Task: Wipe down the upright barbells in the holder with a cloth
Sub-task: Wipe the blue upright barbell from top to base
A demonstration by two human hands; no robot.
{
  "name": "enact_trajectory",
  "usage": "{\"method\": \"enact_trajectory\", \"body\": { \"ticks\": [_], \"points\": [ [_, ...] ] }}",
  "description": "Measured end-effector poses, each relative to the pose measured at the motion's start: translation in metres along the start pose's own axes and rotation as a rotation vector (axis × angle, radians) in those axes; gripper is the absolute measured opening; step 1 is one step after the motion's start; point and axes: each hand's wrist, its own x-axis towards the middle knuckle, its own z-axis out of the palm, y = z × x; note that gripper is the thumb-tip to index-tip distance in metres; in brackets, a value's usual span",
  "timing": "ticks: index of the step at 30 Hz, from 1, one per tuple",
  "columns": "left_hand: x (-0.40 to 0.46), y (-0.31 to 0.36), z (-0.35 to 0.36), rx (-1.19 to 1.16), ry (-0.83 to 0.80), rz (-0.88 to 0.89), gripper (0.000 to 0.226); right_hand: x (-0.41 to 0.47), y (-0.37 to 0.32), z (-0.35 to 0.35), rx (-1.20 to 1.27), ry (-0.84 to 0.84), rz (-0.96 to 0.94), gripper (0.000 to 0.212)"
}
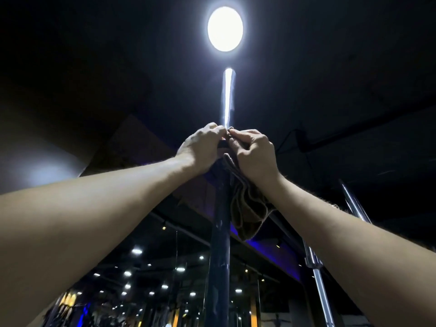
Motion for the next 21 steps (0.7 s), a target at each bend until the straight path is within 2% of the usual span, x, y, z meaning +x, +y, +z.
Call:
{"method": "enact_trajectory", "body": {
  "ticks": [5, 10, 13, 16, 18, 21],
  "points": [
    [-0.001, -0.001, 0.004, 0.005, 0.024, -0.017, 0.028, 0.003, 0.016, 0.003, 0.116, 0.003, 0.174, 0.024],
    [-0.003, -0.012, 0.006, -0.144, 0.025, -0.039, 0.025, -0.004, 0.029, 0.009, 0.453, 0.018, 0.454, 0.021],
    [-0.009, -0.023, 0.014, -0.311, 0.063, -0.095, 0.022, -0.008, 0.034, 0.01, 0.509, 0.012, 0.505, 0.022],
    [-0.019, -0.029, 0.025, -0.65, 0.079, -0.268, 0.017, -0.01, 0.034, 0.011, 0.447, -0.009, 0.553, 0.017],
    [-0.022, -0.028, 0.03, -0.766, 0.044, -0.315, 0.017, -0.01, 0.033, 0.009, 0.339, 0.002, 0.511, 0.013],
    [-0.022, -0.031, 0.028, -0.399, 0.031, -0.172, 0.037, -0.007, 0.021, 0.003, 0.103, 0.014, 0.261, 0.022]
  ]
}}
